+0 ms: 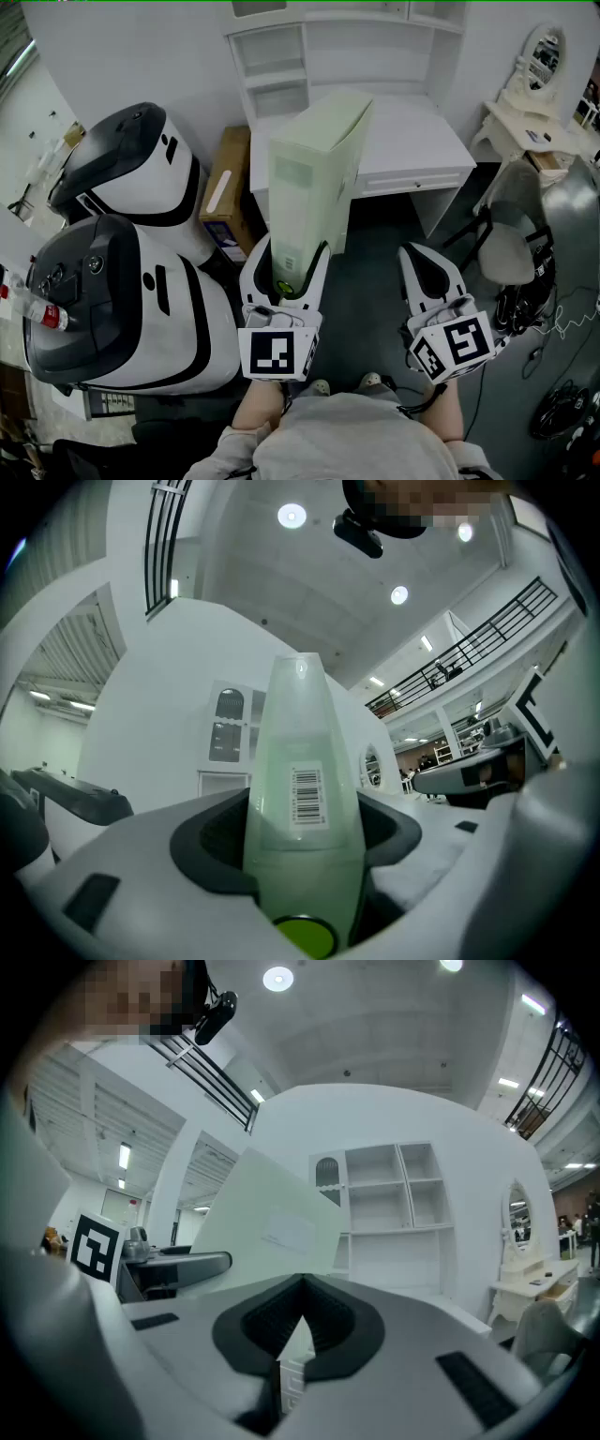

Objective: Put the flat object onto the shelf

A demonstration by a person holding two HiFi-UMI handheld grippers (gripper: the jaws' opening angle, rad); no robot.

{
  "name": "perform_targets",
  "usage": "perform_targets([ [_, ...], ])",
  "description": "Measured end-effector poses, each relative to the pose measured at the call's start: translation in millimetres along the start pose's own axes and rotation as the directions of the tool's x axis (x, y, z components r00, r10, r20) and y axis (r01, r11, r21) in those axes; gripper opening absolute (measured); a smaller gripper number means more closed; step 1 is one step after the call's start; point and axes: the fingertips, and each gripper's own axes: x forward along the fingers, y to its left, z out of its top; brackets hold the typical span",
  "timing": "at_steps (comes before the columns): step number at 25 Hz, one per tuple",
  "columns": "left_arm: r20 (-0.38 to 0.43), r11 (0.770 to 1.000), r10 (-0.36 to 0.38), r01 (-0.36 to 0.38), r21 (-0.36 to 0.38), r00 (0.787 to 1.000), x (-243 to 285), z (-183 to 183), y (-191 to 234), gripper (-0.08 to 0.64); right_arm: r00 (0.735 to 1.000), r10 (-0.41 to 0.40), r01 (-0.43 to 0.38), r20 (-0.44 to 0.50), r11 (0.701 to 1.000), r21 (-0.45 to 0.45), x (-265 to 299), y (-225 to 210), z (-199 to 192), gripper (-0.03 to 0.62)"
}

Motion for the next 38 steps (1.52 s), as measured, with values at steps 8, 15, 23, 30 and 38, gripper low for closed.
perform_targets([
  [8, 0.014, 1.0, -0.028, 0.029, -0.013, 1.0, 2.8, -0.4, 7.1, 0.29, 1.0, -0.021, 0.021, -0.008, 1.0, -0.015, 6.3, 6.5, 1.0, 0.006],
  [15, 0.02, 0.998, -0.051, 0.052, -0.022, 0.998, 4.0, -0.5, 9.2, 0.29, 0.999, -0.039, 0.039, -0.015, 0.999, -0.024, 7.4, 10.3, 0.7, 0.006],
  [23, 0.032, 0.996, -0.088, 0.089, -0.026, 0.996, -3.4, -0.3, 21.0, 0.29, 0.996, -0.086, 0.085, 0.014, 0.996, 0.03, 7.0, 20.8, -2.3, 0.005],
  [30, 0.048, 0.993, -0.116, 0.117, -0.015, 0.992, -4.2, 3.3, 25.5, 0.29, 0.992, -0.125, 0.124, 0.023, 0.992, 0.028, 2.6, 25.6, -5.7, 0.005],
  [38, 0.058, 0.995, -0.097, 0.098, -0.013, 0.994, 27.2, 0.9, 20.7, 0.29, 0.994, -0.097, 0.096, 0.041, 0.995, 0.018, 23.6, -5.6, -1.5, 0.006],
])
